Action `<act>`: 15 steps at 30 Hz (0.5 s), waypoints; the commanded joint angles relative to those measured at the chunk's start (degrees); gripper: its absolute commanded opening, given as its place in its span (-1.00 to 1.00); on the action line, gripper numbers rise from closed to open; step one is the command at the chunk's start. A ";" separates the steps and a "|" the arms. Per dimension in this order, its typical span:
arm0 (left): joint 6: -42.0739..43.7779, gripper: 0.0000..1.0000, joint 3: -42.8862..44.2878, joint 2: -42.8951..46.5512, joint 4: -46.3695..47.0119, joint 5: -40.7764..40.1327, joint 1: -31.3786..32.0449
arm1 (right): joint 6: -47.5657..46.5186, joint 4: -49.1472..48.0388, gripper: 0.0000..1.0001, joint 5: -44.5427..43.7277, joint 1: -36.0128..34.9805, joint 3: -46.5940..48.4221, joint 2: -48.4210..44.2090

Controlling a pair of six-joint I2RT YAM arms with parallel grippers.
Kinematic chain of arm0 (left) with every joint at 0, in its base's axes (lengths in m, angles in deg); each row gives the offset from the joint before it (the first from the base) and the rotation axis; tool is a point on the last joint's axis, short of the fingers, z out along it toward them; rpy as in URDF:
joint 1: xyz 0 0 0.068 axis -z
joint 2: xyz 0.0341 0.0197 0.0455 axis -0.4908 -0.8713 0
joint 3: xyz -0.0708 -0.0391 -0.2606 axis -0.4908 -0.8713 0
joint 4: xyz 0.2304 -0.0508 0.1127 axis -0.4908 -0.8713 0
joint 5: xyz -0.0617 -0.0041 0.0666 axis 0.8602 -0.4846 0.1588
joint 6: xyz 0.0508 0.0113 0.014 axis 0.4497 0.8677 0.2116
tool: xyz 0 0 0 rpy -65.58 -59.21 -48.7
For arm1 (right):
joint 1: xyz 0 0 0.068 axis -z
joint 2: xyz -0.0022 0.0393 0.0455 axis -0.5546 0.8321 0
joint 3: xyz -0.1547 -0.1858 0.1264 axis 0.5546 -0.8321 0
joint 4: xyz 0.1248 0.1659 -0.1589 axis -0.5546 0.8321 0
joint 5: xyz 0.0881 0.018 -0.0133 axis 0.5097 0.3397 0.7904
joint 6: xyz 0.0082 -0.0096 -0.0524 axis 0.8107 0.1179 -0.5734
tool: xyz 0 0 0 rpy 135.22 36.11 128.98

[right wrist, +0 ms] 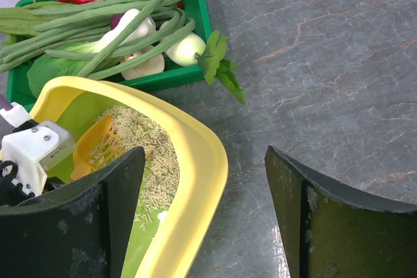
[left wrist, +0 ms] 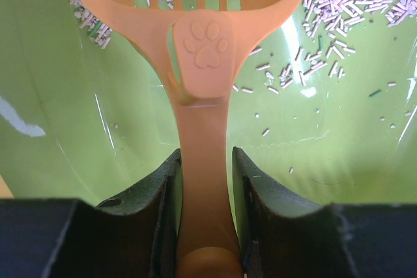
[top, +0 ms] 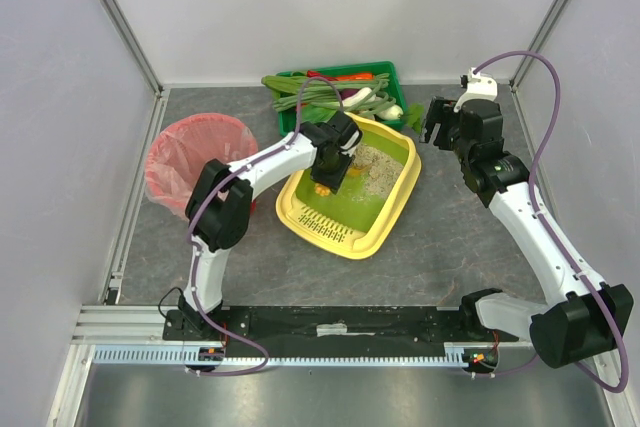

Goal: Clean the litter box

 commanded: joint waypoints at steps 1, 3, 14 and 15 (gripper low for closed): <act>2.02 -0.96 -2.23 5.85 5.86 -0.90 -0.23 | 0.30 -1.59 0.65 -0.72 0.15 0.74 -0.40; 2.73 -0.97 -4.87 7.00 7.70 -0.11 -0.15 | 0.30 -1.59 0.65 -1.07 0.24 0.74 -0.40; 4.13 -0.96 -4.79 5.34 11.05 1.21 -0.32 | 0.30 -2.03 0.65 -1.07 0.15 0.74 -0.05; 4.22 -0.96 -4.26 4.03 10.70 2.34 -0.24 | 0.39 -2.03 0.65 -1.15 0.15 0.65 -0.05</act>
